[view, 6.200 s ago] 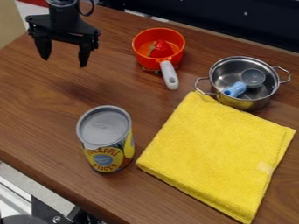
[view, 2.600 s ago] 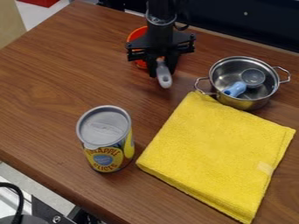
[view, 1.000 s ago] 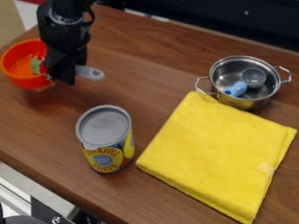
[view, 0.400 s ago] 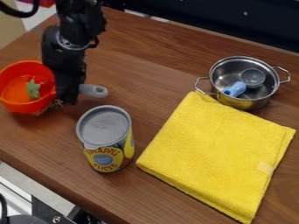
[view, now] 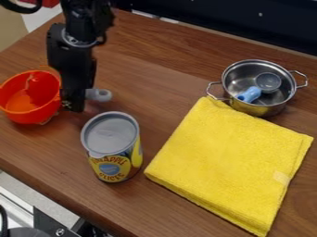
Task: Move the pan from upper center to bottom left side of the table
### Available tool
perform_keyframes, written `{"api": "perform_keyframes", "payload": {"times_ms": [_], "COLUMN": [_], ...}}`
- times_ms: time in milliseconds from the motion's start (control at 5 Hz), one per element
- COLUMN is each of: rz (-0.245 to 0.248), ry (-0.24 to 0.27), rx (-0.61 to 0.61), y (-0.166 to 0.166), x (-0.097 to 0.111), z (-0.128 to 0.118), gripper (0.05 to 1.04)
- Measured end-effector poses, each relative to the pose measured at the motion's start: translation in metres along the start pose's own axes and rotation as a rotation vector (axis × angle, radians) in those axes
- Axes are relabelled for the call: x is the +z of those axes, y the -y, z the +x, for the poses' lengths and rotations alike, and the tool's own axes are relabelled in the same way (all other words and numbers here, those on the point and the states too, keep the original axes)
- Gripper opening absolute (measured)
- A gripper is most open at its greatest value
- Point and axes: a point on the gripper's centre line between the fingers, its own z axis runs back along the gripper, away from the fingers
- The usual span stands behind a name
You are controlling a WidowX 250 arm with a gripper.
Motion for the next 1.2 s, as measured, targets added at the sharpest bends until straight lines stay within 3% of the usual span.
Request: {"api": "perform_keyframes", "payload": {"times_ms": [200,400,600,800,1000,1200], "rz": [0.020,-0.003,-0.028,-0.005,-0.051,-0.140], "ry": [-0.019,-0.040,-0.063,-0.135,-0.141,-0.124], "rx": [0.004,-0.037,-0.153,-0.277,-0.441,-0.675], "y": [0.002,0.011,0.025,0.041,0.050,0.061], "x": [0.005,0.020,0.034,0.048,0.051,0.054], "z": [0.000,0.005,0.011,0.016,0.015,0.003], "gripper": [1.001,1.001,1.000,1.000,1.000,1.001]}}
